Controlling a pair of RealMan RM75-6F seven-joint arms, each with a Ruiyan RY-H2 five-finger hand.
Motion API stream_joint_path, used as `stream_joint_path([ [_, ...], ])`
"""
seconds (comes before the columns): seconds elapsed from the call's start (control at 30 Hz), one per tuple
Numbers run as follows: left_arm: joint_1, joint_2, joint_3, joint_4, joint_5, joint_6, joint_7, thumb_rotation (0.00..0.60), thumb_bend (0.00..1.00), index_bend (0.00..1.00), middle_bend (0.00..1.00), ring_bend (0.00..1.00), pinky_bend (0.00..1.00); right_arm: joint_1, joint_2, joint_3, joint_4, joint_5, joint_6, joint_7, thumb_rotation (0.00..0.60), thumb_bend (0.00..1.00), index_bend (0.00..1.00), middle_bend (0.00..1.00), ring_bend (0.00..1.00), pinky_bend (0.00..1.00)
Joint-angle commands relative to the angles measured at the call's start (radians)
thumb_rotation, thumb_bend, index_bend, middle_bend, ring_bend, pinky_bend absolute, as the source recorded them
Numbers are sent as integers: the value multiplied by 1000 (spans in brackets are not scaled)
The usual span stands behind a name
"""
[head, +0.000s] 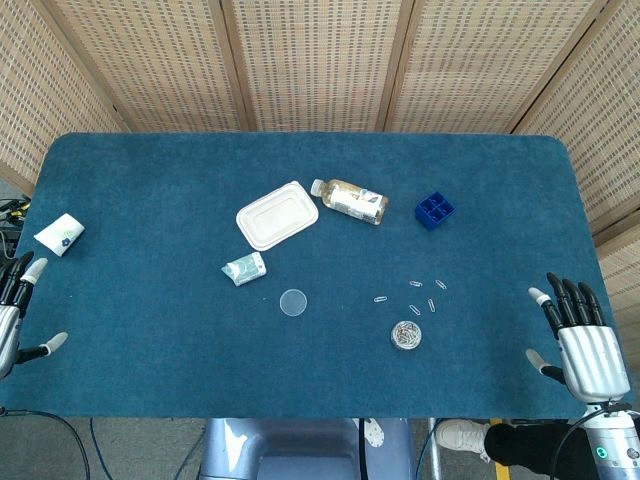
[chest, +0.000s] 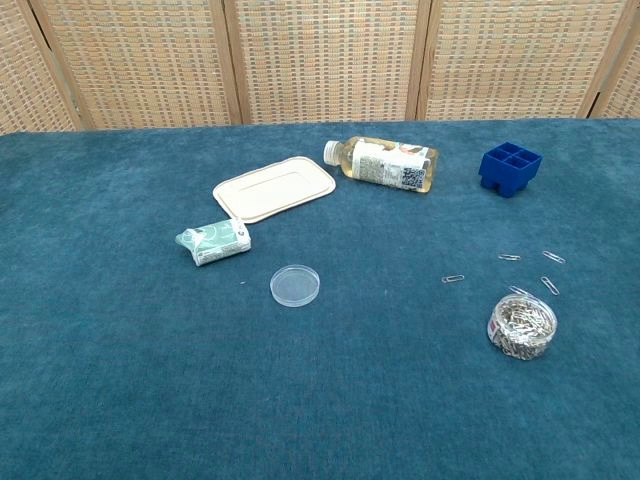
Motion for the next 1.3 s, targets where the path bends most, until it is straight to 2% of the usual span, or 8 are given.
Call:
stream_joint_path([
  [0.03, 0, -1, 0, 1, 0, -1, 0, 600, 0, 0, 0, 0, 0, 0, -1, 0, 3, 1, -2, 0, 600, 0, 162, 0, 0, 0],
  [0.2, 3, -1, -3, -1, 3, 6, 1, 600, 0, 0, 0, 0, 0, 4, -4, -2, 2, 4, -17, 0, 600, 0, 167, 0, 0, 0],
  [0.33, 2, -2, -7, -3, -2, 4, 7, 600, 0, 0, 0, 0, 0, 42, -8, 6, 8, 12, -80, 32, 600, 0, 206, 0, 0, 0],
  [0.5, -3, -7, -14, -3, -17, -7, 20, 600, 0, 0, 0, 0, 0, 168, -10, 56, 16, 69, -272, 88, 600, 15, 333, 0, 0, 0],
  [0.63, -7, -14, -21, -4, -30, -13, 37, 600, 0, 0, 0, 0, 0, 281, -53, 137, 31, 229, -449, 131, 600, 124, 410, 0, 0, 0],
  [0.8, -12, -27, -21, -1, -44, -29, 61, 600, 0, 0, 0, 0, 0, 386, -140, 185, 90, 405, -570, 0, 600, 192, 424, 0, 0, 0],
  [1.03, -19, -35, -30, 9, -68, -47, 69, 600, 0, 0, 0, 0, 0, 513, -268, 210, 183, 645, -672, -157, 600, 300, 429, 0, 0, 0],
  [1.3, -29, -43, -38, 19, -90, -70, 75, 600, 0, 0, 0, 0, 0, 595, -397, 183, 291, 734, -687, -257, 600, 314, 435, 0, 0, 0],
])
